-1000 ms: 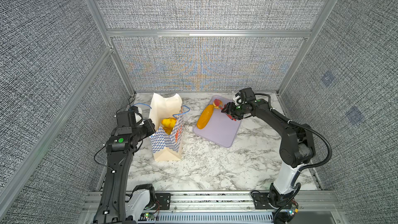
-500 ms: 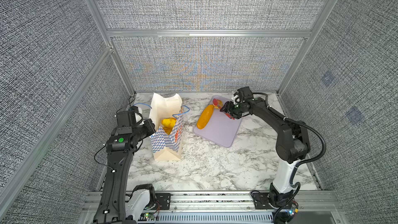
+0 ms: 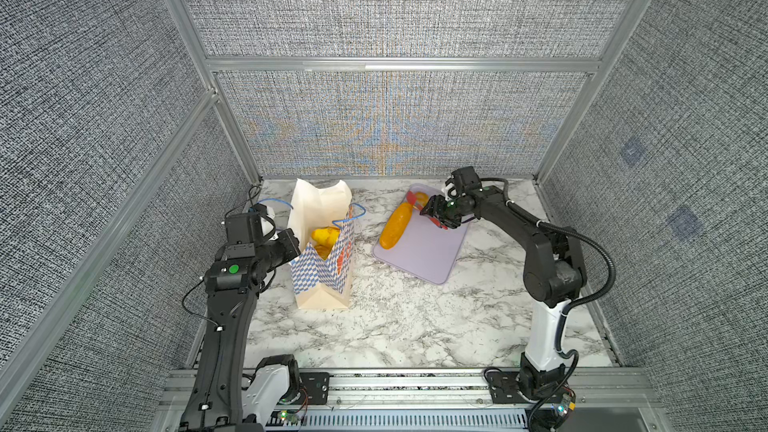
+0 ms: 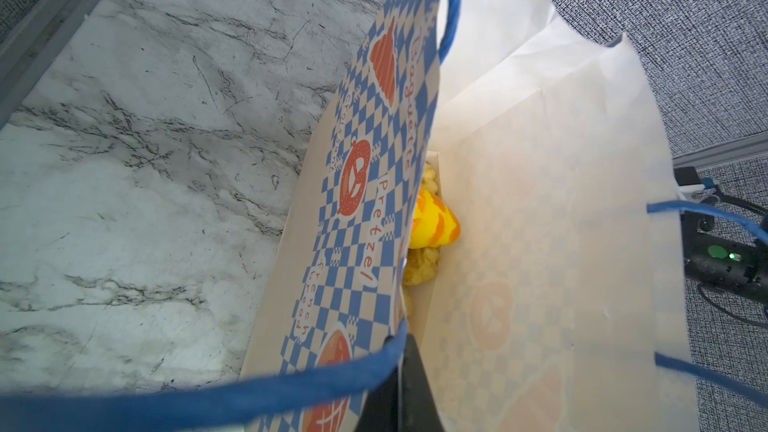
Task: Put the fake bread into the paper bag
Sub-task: 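Lower the open tongs around the round yellow bun on the tray, then squeeze the tongs on the round yellow bun and lift it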
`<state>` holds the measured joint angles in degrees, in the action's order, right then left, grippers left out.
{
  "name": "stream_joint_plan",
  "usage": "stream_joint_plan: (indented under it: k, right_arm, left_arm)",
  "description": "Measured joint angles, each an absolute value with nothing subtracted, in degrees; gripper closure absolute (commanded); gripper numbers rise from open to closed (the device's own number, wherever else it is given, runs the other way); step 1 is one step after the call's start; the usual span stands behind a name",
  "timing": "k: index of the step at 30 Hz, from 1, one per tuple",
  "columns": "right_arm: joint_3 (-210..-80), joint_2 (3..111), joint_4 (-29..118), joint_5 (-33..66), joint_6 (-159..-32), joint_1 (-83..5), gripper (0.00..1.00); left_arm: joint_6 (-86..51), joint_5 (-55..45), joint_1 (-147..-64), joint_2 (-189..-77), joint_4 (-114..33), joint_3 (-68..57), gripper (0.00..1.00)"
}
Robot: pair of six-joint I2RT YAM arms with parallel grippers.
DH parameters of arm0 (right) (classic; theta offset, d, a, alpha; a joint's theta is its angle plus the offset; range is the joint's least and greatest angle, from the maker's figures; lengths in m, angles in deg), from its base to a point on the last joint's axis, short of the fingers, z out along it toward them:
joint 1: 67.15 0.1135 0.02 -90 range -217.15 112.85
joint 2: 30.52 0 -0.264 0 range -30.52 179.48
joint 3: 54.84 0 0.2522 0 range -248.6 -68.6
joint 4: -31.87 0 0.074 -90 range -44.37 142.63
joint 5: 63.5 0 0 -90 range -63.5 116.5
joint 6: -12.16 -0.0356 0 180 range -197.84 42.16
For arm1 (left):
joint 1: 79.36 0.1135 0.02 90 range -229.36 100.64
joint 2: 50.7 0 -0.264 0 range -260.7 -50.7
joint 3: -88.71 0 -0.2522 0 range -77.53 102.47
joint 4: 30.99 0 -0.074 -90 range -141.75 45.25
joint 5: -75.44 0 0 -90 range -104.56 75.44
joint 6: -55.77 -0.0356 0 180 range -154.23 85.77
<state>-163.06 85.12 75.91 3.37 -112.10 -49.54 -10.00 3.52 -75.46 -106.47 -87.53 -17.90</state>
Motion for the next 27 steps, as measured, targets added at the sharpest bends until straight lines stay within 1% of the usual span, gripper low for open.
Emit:
stream_joint_plan:
  k: [4, 15, 21, 27]
  right_arm:
    - [-163.80, 86.06, 76.28, 3.37, -112.10, -49.54, 0.33]
    - [-164.15, 87.52, 76.26, 3.37, -112.12, -49.61, 0.42]
    - [-163.21, 86.60, 76.02, 3.39, -112.19, -49.85, 0.46]
    - [-161.02, 84.57, 75.45, 3.41, -112.36, -50.18, 0.48]
  left_arm:
    - [-10.00, 3.52, -75.46, -106.51, -87.51, -17.92, 0.97]
    - [-10.00, 3.50, -75.46, -106.40, -87.49, -17.96, 0.97]
    - [-10.00, 3.50, -75.46, -106.38, -87.49, -17.96, 0.97]
    - [-10.00, 3.48, -75.46, -106.34, -87.49, -17.96, 0.97]
